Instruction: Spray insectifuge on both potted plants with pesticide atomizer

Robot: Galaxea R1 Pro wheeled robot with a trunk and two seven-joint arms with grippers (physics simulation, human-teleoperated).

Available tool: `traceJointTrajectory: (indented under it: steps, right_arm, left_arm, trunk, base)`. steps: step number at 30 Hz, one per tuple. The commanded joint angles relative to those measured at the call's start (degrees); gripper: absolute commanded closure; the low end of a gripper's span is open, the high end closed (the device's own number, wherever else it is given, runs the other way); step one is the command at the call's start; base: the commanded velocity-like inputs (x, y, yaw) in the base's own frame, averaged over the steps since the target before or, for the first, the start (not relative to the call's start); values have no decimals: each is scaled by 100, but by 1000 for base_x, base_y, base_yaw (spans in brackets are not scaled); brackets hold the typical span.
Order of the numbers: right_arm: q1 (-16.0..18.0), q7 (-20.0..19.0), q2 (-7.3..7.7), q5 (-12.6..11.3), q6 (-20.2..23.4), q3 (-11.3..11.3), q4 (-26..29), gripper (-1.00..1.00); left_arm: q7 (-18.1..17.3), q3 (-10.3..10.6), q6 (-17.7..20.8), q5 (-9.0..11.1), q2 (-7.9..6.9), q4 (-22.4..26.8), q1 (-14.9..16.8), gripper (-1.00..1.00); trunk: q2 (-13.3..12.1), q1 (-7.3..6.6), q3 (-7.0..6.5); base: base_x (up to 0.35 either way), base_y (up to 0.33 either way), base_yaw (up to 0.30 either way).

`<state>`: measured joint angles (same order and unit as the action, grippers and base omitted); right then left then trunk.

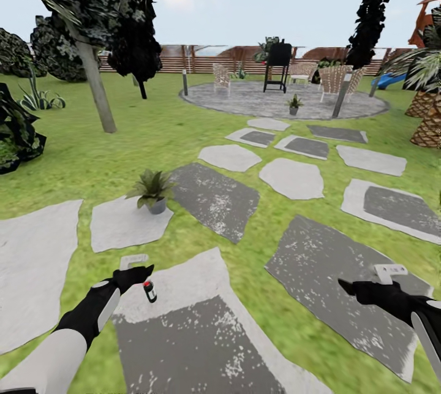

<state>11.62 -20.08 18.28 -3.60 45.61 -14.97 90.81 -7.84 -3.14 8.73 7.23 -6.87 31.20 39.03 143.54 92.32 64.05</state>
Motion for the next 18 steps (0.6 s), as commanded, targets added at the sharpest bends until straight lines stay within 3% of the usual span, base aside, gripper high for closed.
traceJointTrajectory:
  steps: [1, 18]
  right_arm:
    - [5, -3, 1, -36, 40, -6, 7, -100]
    - [7, 4, 1, -36, 45, -6, 7, -100]
  left_arm:
    - [-29, -20, 45, 60, 1, 9, 0, -100]
    - [-25, -28, 25, 60, -7, 9, -4, -100]
  trunk:
    - [2, -3, 5]
    - [2, -3, 5]
  base:
    - [-130, 264, -158]
    - [-56, 238, -241]
